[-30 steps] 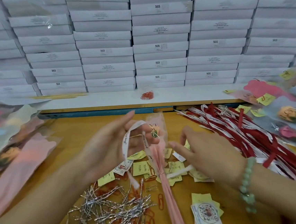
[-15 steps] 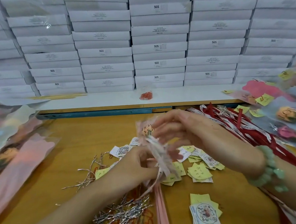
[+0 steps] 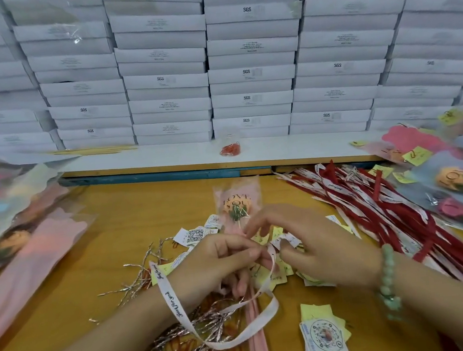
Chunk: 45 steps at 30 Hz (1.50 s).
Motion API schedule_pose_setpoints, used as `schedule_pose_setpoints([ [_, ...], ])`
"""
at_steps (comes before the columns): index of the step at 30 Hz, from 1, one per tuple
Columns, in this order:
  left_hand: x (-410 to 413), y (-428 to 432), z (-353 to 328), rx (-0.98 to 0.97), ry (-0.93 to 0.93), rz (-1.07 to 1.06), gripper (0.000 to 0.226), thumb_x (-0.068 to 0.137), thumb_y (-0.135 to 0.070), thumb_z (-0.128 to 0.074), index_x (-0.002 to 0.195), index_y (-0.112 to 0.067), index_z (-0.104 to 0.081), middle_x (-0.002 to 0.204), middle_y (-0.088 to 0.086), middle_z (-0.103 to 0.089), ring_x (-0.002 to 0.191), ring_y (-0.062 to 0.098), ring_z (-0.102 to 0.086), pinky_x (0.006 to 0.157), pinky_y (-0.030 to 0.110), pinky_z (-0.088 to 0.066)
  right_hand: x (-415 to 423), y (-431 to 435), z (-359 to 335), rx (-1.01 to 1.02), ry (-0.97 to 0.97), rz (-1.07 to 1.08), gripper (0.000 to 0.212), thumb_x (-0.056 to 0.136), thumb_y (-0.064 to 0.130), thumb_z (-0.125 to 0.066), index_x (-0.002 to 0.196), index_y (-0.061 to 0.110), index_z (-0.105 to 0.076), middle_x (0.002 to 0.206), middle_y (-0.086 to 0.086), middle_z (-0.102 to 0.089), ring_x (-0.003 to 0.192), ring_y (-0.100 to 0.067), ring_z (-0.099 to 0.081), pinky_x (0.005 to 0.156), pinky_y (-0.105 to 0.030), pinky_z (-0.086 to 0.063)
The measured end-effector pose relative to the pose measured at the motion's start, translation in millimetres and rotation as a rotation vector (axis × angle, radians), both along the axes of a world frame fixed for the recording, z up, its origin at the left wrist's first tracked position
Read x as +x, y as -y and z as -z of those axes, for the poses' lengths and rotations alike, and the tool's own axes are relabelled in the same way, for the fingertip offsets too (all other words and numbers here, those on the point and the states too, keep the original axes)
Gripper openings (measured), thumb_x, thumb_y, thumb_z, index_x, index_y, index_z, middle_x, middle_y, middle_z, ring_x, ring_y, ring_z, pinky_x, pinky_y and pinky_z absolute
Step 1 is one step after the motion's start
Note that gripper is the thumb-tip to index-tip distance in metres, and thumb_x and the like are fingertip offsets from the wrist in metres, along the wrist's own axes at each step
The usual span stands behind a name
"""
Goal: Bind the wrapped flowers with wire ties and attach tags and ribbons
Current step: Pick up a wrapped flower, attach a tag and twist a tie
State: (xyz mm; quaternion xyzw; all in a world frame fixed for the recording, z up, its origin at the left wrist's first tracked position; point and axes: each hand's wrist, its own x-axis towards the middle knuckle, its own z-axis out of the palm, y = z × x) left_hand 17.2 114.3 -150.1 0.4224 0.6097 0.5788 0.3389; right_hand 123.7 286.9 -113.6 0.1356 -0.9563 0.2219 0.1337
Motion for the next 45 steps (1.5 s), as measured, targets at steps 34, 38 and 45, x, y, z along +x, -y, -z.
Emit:
schedule_pose_setpoints([
  [34,-7.3,-0.8,5.7,0.066,0.184,-0.01,0.039,0.084,0.001,-0.047,0.115,-0.004,-0.07,0.079,0.014,-0.072,0.039,0.008,-0.045,0.047,0.023,-0.041,4.1,8.0,-12.1,-0.146,0.41,-0.282,0.012,0.085,0.019,-0.074,0.091,0.01,-0.07,0.054,0.011,-0.04,0.047,-0.005,-0.036,0.051,-0.012,-0.03],
  [38,-6.0,-1.4,5.7,0.052,0.238,-0.036,0.036,0.075,-0.003,-0.051,0.104,-0.004,-0.072,0.067,0.028,-0.063,0.038,0.015,-0.045,0.039,0.019,-0.041,1.8,3.4,-11.8,-0.685,0.371,-0.171,0.006,0.087,0.02,-0.069,0.088,0.014,-0.069,0.061,-0.002,-0.054,0.05,-0.011,-0.039,0.048,-0.015,-0.033],
  [45,-6.0,1.0,1.2,0.03,0.151,0.033,0.031,0.079,-0.006,-0.056,0.103,-0.012,-0.075,0.089,0.002,-0.076,0.037,0.004,-0.043,0.042,0.015,-0.038,0.0,6.6,-9.6,-0.913,0.341,0.0,0.036,0.094,0.022,-0.056,0.129,0.03,-0.058,0.097,0.011,-0.071,0.049,-0.006,-0.042,0.047,-0.02,-0.037],
])
